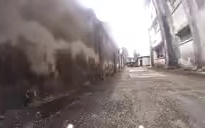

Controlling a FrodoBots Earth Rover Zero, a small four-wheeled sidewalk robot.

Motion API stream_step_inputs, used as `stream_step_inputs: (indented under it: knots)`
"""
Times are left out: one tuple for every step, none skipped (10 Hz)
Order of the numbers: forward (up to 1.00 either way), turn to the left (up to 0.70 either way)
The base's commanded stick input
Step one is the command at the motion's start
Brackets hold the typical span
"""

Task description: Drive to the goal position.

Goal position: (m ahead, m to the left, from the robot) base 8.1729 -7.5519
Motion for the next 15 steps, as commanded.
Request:
stream_step_inputs:
  knots:
    - [0.7, 0.0]
    - [0.7, 0.0]
    - [0.7, 0.0]
    - [0.7, -0.27]
    - [0.7, -0.27]
    - [0.7, -0.27]
    - [0.7, 0.0]
    - [0.7, 0.0]
    - [0.7, 0.0]
    - [0.7, 0.0]
    - [0.7, 0.0]
    - [0.7, 0.0]
    - [0.7, -0.02]
    - [0.7, -0.2]
    - [0.7, -0.16]
